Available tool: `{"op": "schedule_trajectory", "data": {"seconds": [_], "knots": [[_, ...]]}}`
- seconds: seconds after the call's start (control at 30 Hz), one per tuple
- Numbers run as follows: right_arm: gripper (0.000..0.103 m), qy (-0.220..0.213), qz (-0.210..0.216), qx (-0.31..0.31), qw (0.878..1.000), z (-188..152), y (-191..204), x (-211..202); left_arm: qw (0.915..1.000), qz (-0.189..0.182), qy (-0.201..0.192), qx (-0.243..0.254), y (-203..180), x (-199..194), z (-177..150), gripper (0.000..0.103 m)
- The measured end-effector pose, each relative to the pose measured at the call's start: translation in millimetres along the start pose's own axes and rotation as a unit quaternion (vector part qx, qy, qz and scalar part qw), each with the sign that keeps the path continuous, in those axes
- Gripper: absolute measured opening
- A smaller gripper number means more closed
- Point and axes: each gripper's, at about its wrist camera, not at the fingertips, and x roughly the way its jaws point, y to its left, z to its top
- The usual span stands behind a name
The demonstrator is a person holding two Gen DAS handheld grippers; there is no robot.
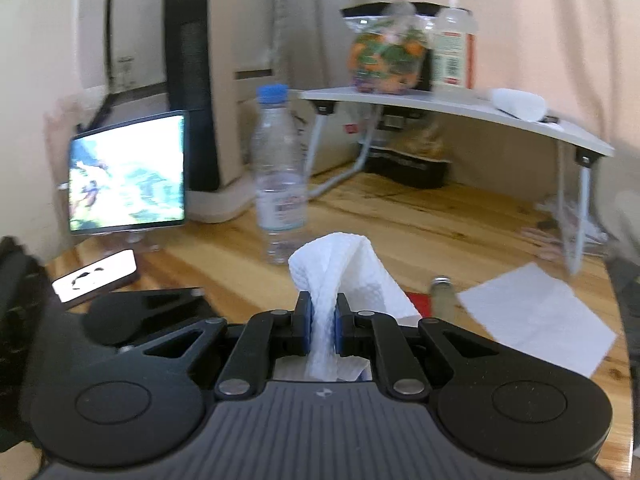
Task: Clean container
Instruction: 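Wipe the can's bottom with the towel in the right gripper while the left gripper holds the can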
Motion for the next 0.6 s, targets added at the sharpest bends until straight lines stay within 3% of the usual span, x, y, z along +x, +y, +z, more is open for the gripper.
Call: {"op": "schedule_trajectory", "data": {"seconds": [0.37, 0.6], "knots": [[0.014, 0.011, 0.093, -0.012, 0.996, -7, 50, -8, 0.9999, 0.005, 0.005, -0.015, 8, 3, 0, 0.066], [0.014, -0.003, 0.058, -0.016, 0.998, -2, 37, -11, 0.9998, -0.003, -0.003, -0.021, 10, 1, 1, 0.066]]}}
